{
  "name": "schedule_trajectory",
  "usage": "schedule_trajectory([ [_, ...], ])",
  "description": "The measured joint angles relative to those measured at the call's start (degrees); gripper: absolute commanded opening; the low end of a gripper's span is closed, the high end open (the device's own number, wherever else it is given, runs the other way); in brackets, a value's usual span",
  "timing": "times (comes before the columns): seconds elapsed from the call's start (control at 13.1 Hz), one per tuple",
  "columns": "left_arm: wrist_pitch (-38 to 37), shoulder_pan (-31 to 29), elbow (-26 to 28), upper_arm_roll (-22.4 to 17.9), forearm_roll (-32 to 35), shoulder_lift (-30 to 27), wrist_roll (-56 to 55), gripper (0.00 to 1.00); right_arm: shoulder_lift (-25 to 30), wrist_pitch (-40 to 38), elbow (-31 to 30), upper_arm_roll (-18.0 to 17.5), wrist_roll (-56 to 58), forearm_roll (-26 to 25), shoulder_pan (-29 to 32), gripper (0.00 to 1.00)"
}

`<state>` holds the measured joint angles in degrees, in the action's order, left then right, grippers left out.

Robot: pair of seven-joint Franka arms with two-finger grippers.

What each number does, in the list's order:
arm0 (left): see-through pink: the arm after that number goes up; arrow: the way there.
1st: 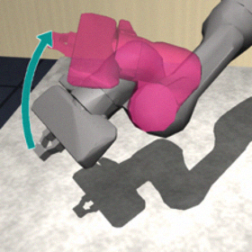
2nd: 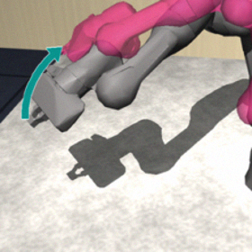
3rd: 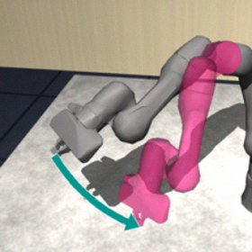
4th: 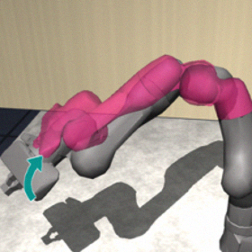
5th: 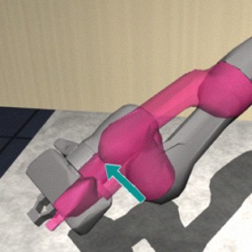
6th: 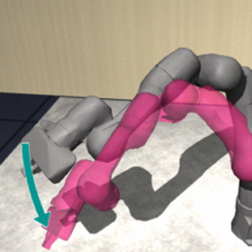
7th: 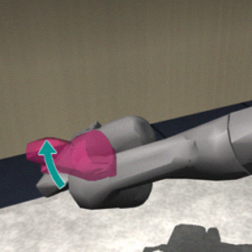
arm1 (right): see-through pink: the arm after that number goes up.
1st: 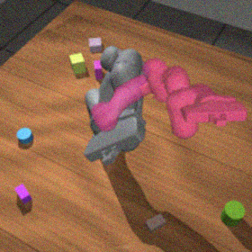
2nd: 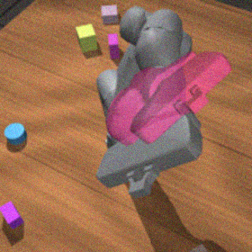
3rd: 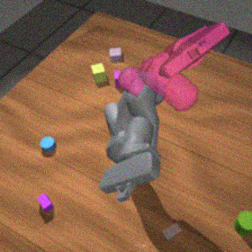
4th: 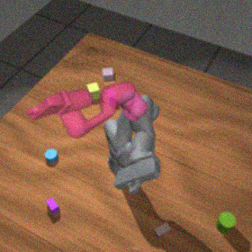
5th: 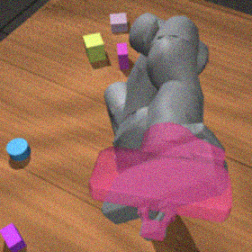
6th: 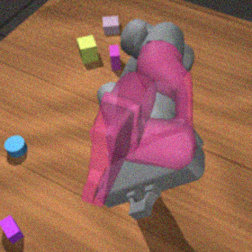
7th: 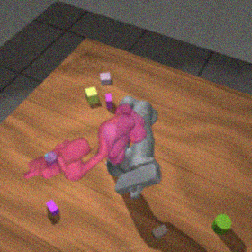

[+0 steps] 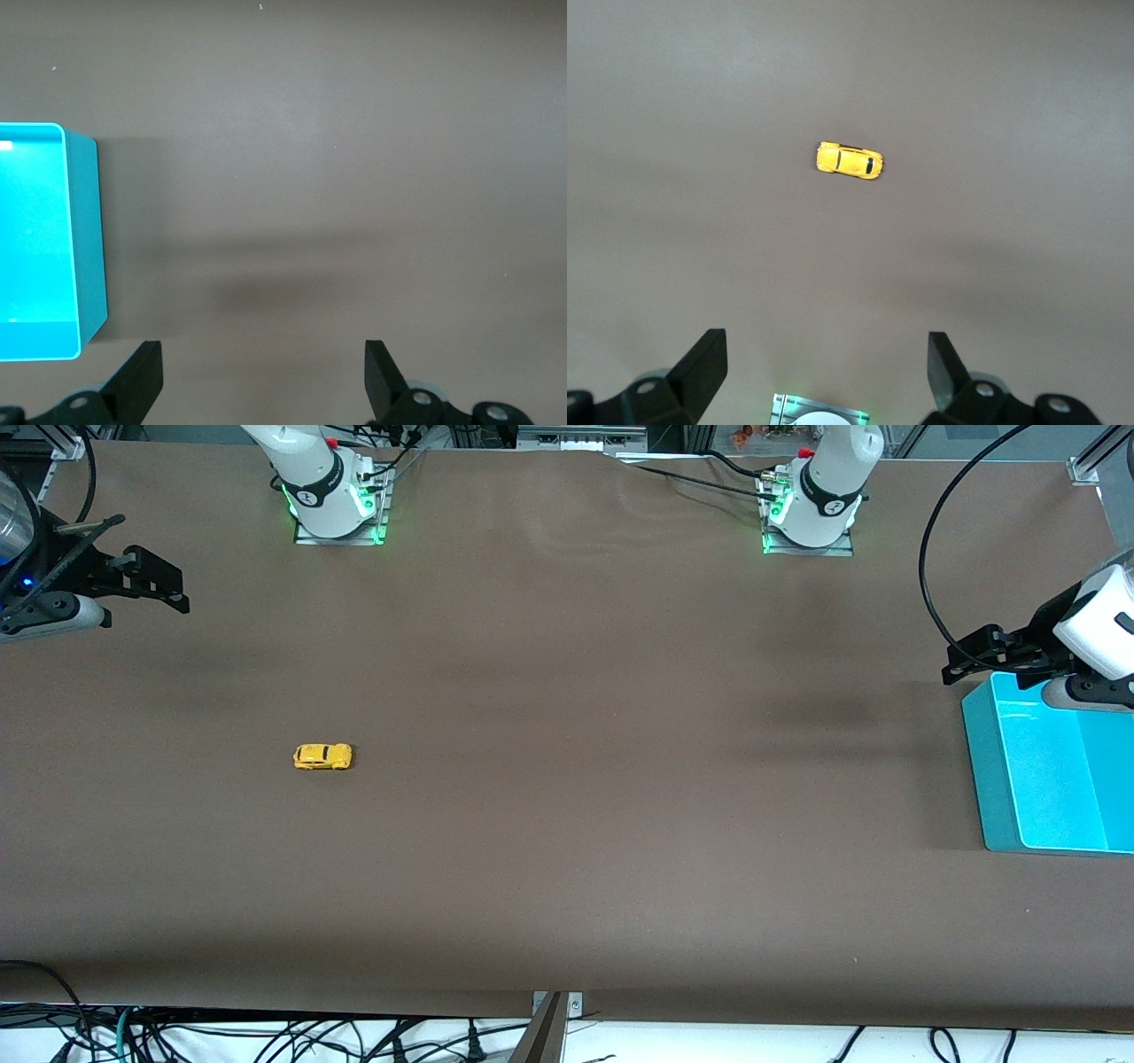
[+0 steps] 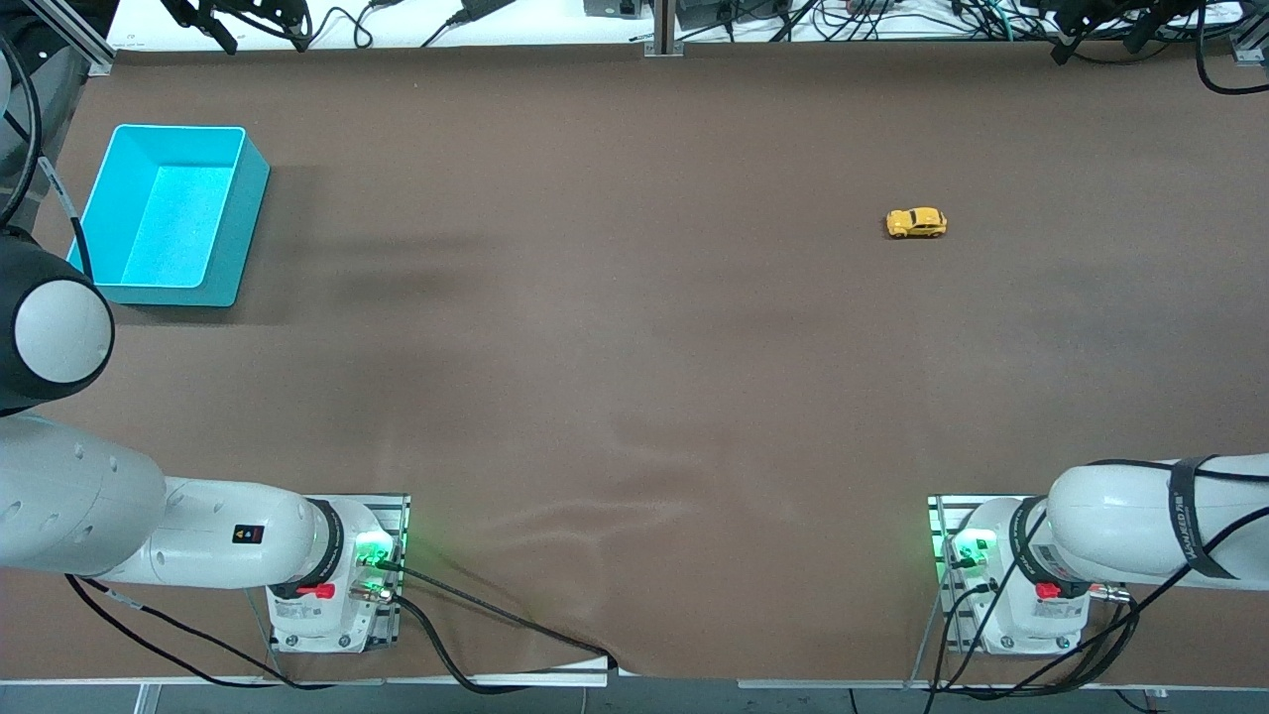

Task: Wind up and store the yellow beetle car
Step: 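Reach the right gripper down toward the yellow beetle car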

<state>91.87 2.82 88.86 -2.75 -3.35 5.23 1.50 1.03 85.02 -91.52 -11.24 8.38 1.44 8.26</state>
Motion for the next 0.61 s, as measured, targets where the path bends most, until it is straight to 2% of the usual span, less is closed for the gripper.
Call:
schedule_trajectory([
  [0.3, 0.00, 0.03, 0.00, 0.00, 0.00, 0.00, 0.00, 1.00, -2.19, 2.09, -2.12, -0.97, 3.93, 0.01, -0.02, 1.00],
  [0.61, 0.00, 0.09, -0.01, 0.00, 0.00, 0.01, 0.00, 1.00, -8.04, 13.10, -7.69, -1.95, 18.49, 0.01, -0.03, 1.00],
])
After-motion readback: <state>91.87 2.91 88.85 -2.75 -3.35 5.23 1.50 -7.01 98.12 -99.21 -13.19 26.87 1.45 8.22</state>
